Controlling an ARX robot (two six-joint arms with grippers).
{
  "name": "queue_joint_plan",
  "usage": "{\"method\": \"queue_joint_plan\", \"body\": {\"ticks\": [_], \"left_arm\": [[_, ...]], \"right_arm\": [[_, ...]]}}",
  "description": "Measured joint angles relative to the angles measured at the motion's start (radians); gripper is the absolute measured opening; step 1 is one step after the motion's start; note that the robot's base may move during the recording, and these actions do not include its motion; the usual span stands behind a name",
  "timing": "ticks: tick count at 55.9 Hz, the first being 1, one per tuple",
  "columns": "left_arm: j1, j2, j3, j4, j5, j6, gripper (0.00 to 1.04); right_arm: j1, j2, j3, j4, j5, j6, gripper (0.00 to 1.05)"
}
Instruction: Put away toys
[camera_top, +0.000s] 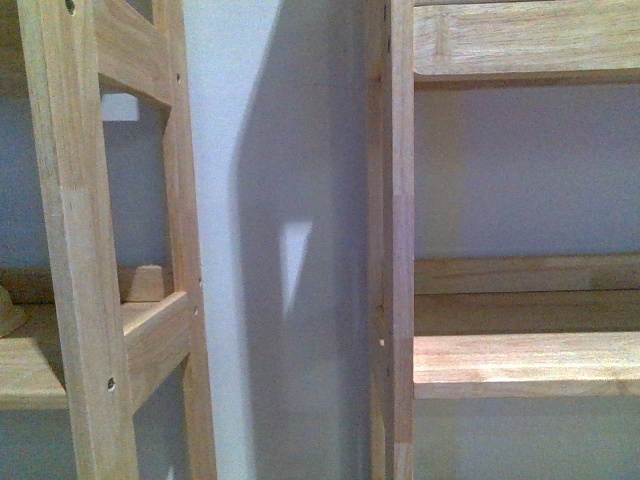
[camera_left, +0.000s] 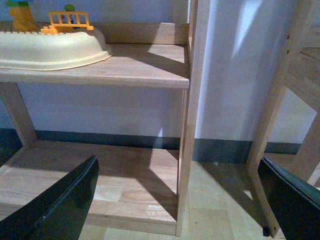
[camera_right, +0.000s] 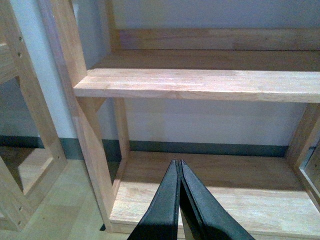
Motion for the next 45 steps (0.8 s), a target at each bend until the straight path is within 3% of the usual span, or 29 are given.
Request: {"method": "queue_joint_plan", "body": {"ticks": [34, 37, 45], "left_arm": [[0.000, 0.000, 0.000, 0.000, 0.000, 0.000, 0.98], [0.000, 0.000, 0.000, 0.000, 0.000, 0.000, 0.98], [0.000, 0.000, 0.000, 0.000, 0.000, 0.000, 0.98]], "right_arm": [[-0.002, -0.057, -0.055, 0.009, -0.002, 0.000, 0.03], [-0.002, -0.057, -0.055, 0.009, -0.002, -0.002, 0.10], [-0.002, -0.058, -0.055, 0.009, -0.002, -0.002, 0.41]]}}
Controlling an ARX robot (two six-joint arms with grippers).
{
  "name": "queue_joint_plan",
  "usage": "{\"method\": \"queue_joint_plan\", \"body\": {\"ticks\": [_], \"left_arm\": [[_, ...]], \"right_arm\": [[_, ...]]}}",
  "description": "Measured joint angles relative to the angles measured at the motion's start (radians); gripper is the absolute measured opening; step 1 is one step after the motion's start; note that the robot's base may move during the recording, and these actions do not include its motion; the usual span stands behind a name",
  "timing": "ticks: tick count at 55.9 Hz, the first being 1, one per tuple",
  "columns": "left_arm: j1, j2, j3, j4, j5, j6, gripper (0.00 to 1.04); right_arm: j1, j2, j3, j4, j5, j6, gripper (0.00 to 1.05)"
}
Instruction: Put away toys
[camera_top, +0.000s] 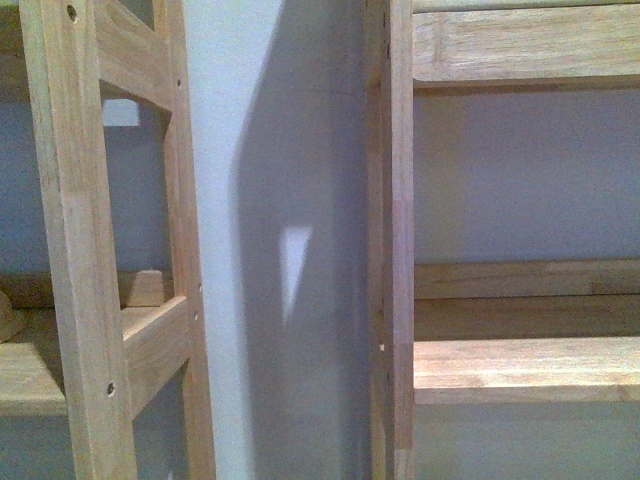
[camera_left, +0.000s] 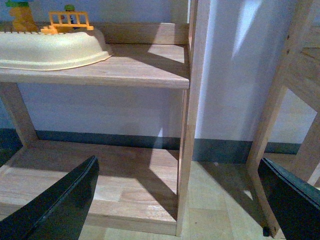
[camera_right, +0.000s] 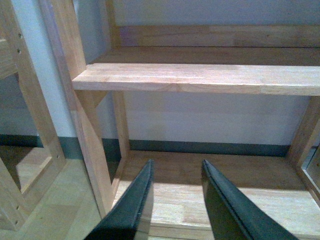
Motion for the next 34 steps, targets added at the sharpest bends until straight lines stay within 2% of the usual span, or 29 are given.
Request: {"method": "queue_joint_plan", "body": {"ticks": [17, 21, 34], "left_arm": [[0.000, 0.000, 0.000, 0.000, 0.000, 0.000, 0.98], [0.000, 0.000, 0.000, 0.000, 0.000, 0.000, 0.98], [0.000, 0.000, 0.000, 0.000, 0.000, 0.000, 0.98]], "right_arm": [[0.000, 0.000, 0.000, 0.000, 0.000, 0.000, 0.91], [0.000, 0.000, 0.000, 0.000, 0.000, 0.000, 0.99], [0.000, 0.000, 0.000, 0.000, 0.000, 0.000, 0.98]]}}
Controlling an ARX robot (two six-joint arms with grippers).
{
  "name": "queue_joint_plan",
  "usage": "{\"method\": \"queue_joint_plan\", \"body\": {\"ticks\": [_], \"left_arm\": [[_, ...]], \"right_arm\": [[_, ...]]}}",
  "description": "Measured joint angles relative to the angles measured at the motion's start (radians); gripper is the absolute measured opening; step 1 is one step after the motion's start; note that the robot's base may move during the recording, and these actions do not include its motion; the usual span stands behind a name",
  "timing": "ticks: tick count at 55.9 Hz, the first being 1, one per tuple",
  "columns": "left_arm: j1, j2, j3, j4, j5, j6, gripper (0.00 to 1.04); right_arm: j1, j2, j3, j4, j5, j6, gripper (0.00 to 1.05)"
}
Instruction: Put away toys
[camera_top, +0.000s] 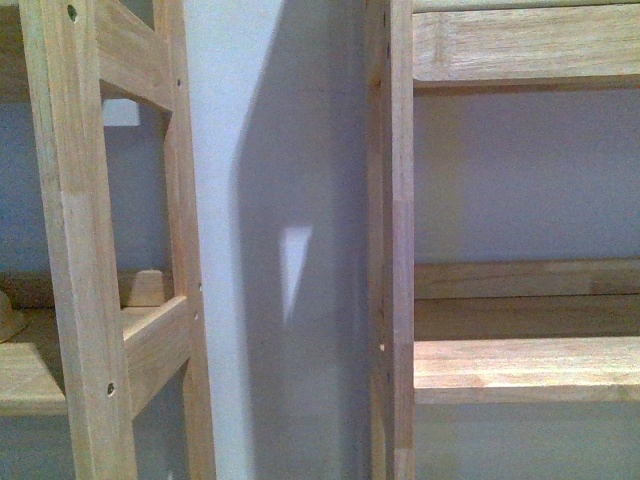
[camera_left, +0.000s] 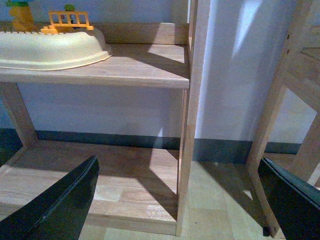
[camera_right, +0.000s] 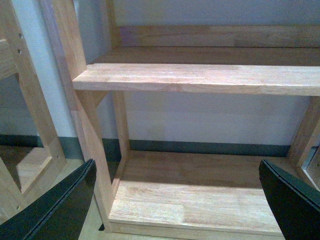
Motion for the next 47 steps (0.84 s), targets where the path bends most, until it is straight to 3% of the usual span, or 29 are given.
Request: {"method": "queue_joint_plan", "body": {"ticks": [47], "left_arm": [[0.000, 0.000, 0.000, 0.000, 0.000, 0.000, 0.98]], "right_arm": [[0.000, 0.000, 0.000, 0.000, 0.000, 0.000, 0.98]]}}
